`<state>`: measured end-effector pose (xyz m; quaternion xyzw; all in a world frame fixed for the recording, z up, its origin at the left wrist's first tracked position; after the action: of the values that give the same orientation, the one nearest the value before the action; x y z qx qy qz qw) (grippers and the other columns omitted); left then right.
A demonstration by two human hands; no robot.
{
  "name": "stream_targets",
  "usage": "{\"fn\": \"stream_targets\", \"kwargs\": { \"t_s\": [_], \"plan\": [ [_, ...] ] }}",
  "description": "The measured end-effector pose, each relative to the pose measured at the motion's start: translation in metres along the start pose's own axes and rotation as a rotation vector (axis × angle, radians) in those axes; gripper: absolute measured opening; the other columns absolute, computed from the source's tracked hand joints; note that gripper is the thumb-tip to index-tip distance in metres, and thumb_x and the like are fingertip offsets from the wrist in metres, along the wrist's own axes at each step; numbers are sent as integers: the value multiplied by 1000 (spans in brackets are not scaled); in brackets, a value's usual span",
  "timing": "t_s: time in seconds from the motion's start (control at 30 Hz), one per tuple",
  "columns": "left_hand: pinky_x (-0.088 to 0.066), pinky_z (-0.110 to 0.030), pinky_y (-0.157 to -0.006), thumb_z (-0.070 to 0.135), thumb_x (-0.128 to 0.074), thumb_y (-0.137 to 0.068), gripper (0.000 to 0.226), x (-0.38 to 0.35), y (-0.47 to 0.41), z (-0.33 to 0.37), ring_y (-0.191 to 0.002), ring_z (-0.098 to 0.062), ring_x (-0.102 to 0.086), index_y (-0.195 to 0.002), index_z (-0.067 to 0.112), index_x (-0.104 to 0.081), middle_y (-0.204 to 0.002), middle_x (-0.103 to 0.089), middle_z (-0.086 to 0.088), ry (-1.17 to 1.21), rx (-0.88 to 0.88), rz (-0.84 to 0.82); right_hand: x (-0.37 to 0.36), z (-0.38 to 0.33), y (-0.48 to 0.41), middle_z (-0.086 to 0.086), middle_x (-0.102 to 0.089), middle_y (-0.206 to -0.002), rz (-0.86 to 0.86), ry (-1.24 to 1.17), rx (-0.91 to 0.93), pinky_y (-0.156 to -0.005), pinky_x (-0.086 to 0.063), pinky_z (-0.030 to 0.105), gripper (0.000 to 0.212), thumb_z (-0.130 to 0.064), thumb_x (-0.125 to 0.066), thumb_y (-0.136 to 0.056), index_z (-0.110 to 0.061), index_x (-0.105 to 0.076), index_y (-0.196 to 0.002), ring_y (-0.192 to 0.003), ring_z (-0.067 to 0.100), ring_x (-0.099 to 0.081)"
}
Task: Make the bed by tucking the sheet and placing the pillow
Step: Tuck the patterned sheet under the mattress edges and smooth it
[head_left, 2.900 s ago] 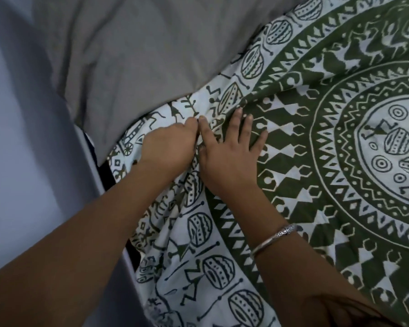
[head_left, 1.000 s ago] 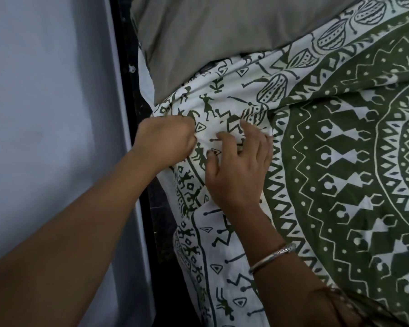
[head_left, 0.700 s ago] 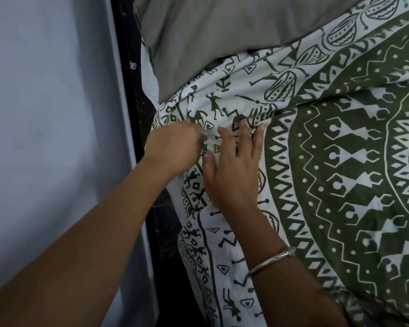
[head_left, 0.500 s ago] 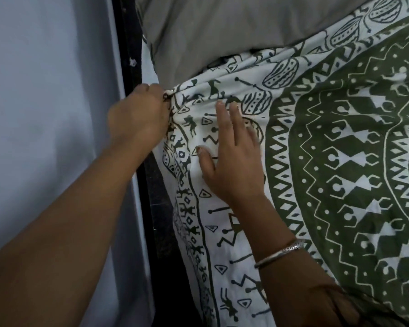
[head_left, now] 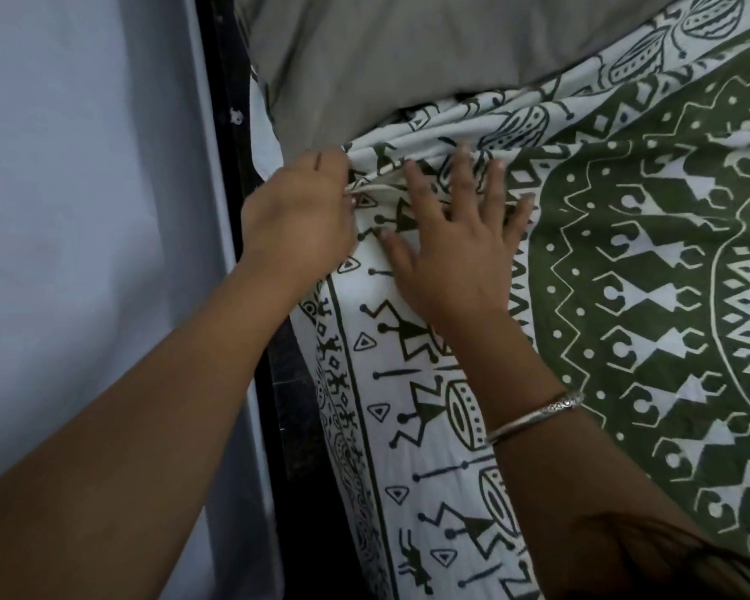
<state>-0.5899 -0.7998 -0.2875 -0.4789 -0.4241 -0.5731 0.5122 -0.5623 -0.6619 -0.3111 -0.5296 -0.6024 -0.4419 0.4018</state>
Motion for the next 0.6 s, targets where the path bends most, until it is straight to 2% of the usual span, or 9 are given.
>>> {"fn": "stream_targets", "kwargs": {
  "t_s": [0.07, 0.13, 0.2, 0.3, 0.47, 0.6],
  "plan": [
    [-38, -37, -60, 17, -53, -82, 27, 8, -2, 14, -88, -35, -52, -105, 2, -56, -102, -54, -18, 70, -114, 56, 1, 14, -5, 12, -2, -159, 6, -37, -110, -113, -1, 54, 69, -57, -40, -89, -32, -17, -150, -143, 41, 2],
    [-43, -42, -72, 18, -53, -80, 34, 9, -7, 30, -94, -34, -51, -110, 2, -57, -106, -53, -19, 137, -213, 62, 1, 20, -12, 11, -1, -159, -49, -6, -143, -112, -9, 53, 74, -59, -40, -88, -30, -13, -150, -143, 42, 0],
    [-42, -43, -85, 19, -51, -83, 43, -1, -15, 40, -106, -32, -48, -125, 8, -52, -118, -51, -15, 131, -227, -17, 3, 21, -22, 10, -3, -159, -97, 59, -133, -108, -19, 55, 75, -62, -39, -86, -33, -12, -150, -140, 45, -8],
    [-37, -42, -91, 25, -47, -89, 55, -15, -29, 48, -113, -31, -44, -142, 18, -34, -126, -46, -12, 11, -176, -97, 8, 22, -42, 9, -3, -159, -194, 137, -128, -96, -33, 54, 79, -61, -43, -83, -35, -7, -149, -130, 49, -22],
    [-36, -47, -91, 32, -51, -91, 71, -35, -52, 52, -115, -33, -43, -149, 22, -12, -128, -41, -13, -270, -147, -236, -14, 13, -72, 11, 17, -157, -490, 229, -162, -91, -38, 58, 94, -54, -49, -85, -29, 15, -149, -136, 48, -17],
    [-36, -46, -95, 36, -37, -98, 62, -54, -75, 50, -122, -33, -39, -151, 22, -8, -133, -35, -15, -293, -135, -413, -21, 13, -74, 16, 24, -154, -596, 192, -288, -90, -39, 66, 92, -47, -53, -90, -31, 17, -147, -128, 59, -20]
  ]
}}
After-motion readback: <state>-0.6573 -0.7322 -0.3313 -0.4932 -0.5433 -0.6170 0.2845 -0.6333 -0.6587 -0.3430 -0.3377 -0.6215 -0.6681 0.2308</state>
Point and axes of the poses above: each hand's wrist, its own y-axis away from the middle knuckle, its own x-axis out of the back of the hand, z = x × y, the point moved 7 cm from there along -y, towards the middle knuckle
